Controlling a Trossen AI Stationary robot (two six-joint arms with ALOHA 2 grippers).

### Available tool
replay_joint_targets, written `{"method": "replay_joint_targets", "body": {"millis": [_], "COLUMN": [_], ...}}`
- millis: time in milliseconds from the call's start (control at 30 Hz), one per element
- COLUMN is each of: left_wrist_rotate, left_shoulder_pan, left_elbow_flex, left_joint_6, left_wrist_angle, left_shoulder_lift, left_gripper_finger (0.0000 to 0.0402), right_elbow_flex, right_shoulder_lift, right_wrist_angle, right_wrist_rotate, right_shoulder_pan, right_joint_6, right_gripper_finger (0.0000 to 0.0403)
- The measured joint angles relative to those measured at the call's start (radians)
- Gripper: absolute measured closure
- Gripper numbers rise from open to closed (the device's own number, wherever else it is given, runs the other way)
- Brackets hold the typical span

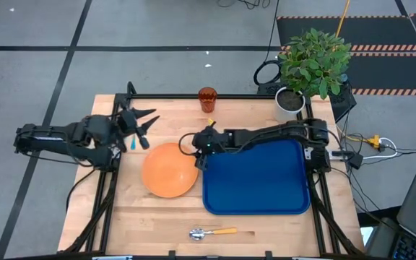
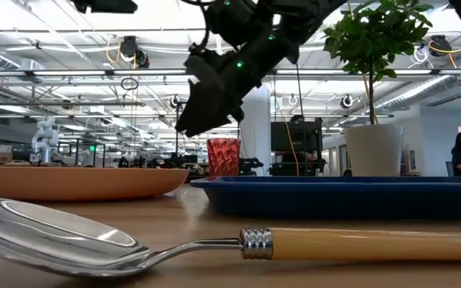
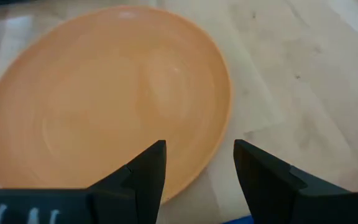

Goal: Pick and place plate/cup/fork/spoon on tray
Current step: Put the orange plate on the middle of the blue serving tray

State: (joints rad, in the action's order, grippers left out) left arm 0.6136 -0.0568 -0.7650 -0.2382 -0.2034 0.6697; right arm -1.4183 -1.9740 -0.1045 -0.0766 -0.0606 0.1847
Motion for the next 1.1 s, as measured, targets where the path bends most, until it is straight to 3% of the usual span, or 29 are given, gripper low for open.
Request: {"method": "replay_joint_targets", "body": {"millis": [600, 1100], "left_wrist_rotate": [-0.004, -0.004], "left_shoulder_pan": [-0.046, -0.046], "left_elbow_flex": [0.0, 0.0], "left_joint_6": [-0.046, -0.056], "left_wrist_angle": [-0.054, -0.086], "left_shoulder_lift": [-0.019, -0.018], "left_gripper_finger": [0.0284, 0.0284], "right_elbow_flex": [-0.012, -0.01], "right_shoulder_lift": [-0.072, -0.119], "right_wrist_angle": [-0.005, 0.029], "right_wrist_rotate": [0.001, -0.032], "right_shoulder_pan": [-0.001, 0.036], "right_joint_6": [0.181, 0.201], "right_gripper_finger": [0.0222, 0.0222]}}
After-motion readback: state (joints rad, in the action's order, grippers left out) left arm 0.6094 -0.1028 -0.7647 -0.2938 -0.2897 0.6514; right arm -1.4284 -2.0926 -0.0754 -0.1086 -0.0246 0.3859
